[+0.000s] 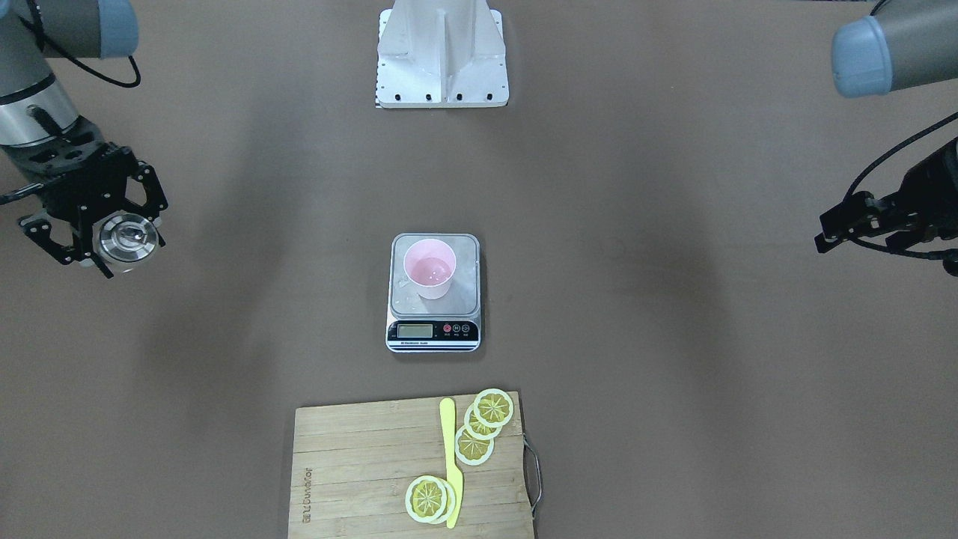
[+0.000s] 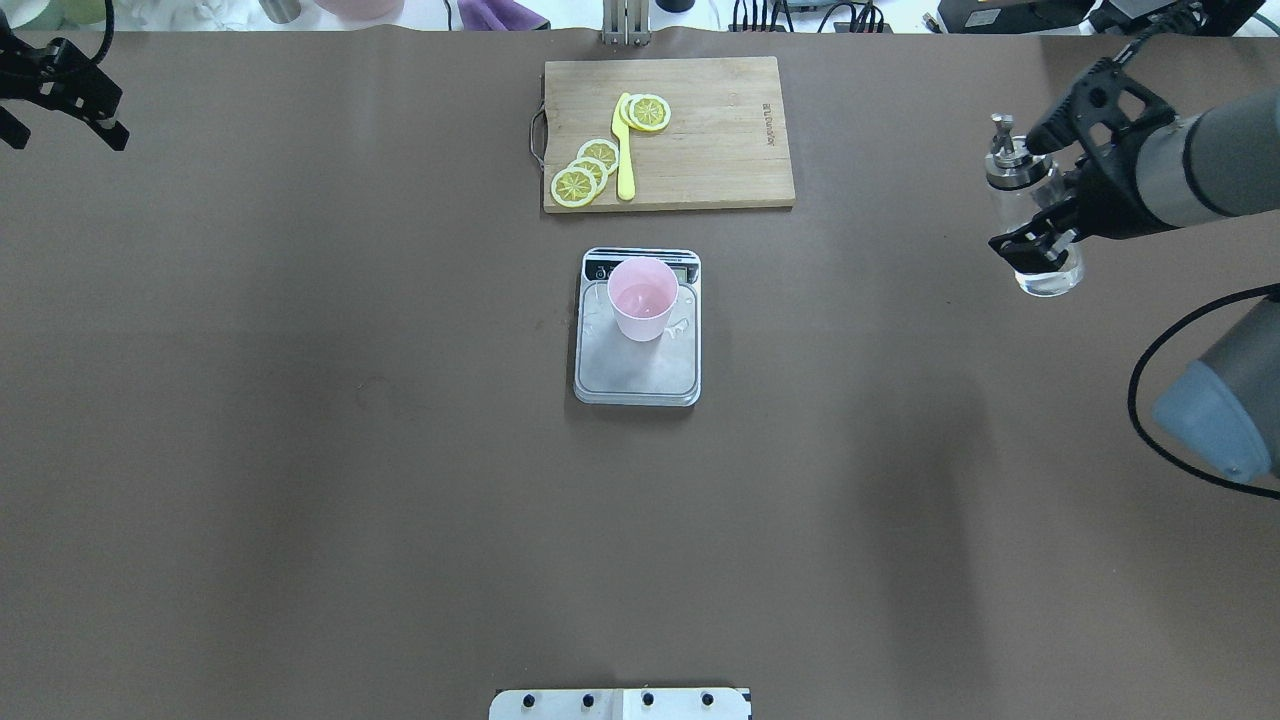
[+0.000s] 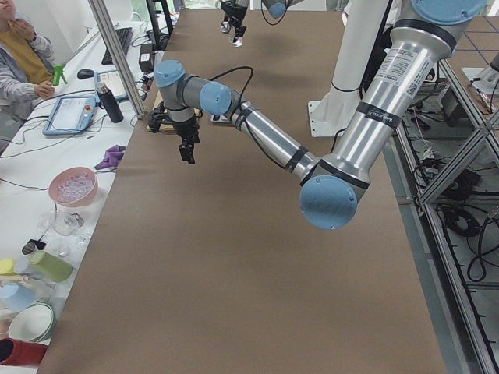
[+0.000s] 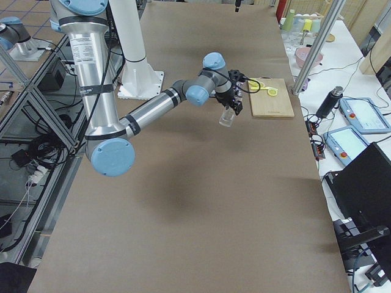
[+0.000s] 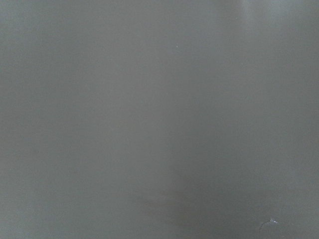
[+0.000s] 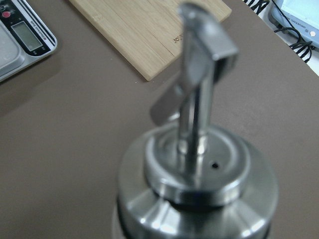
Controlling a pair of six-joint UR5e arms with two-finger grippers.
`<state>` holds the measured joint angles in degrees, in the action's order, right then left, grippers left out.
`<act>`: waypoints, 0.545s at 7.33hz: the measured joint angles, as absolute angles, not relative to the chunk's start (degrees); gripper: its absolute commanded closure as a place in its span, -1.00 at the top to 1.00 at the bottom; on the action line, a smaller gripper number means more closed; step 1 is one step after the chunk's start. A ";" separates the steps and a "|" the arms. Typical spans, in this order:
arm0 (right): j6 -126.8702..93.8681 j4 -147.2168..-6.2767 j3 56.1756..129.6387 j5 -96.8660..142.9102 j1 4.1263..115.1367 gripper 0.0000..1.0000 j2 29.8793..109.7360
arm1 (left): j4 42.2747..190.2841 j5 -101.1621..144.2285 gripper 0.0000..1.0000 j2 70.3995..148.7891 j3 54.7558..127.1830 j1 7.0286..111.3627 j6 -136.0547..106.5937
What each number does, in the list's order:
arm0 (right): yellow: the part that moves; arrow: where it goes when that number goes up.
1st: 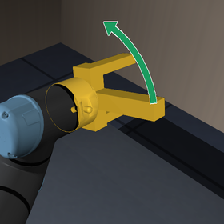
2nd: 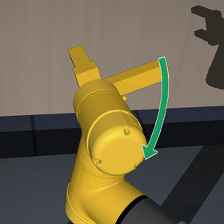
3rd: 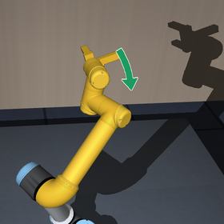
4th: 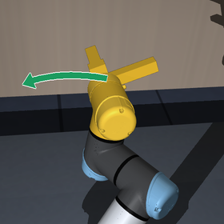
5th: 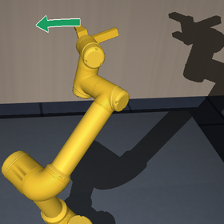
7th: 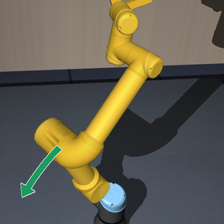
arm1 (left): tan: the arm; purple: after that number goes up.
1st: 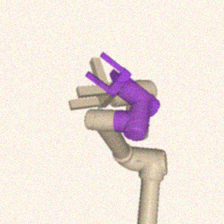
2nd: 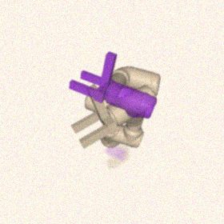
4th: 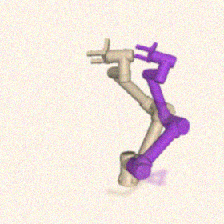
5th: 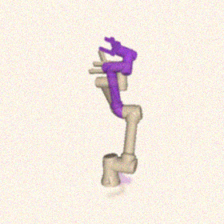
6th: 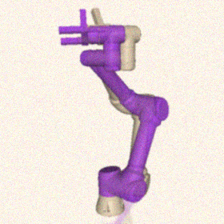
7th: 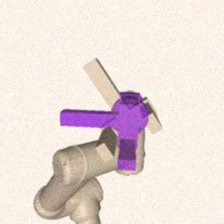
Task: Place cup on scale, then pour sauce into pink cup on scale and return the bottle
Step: 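Tilt the bottle upright and carry it back with the right gripper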
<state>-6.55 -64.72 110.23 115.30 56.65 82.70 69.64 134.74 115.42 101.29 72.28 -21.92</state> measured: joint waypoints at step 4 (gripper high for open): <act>-12.02 -18.87 84.15 124.69 64.09 -1.00 85.25 | 69.61 134.74 0.95 115.57 101.33 72.29 -22.05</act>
<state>-12.02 -18.87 84.15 124.69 64.09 85.25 69.61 134.74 115.57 101.33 72.29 -22.05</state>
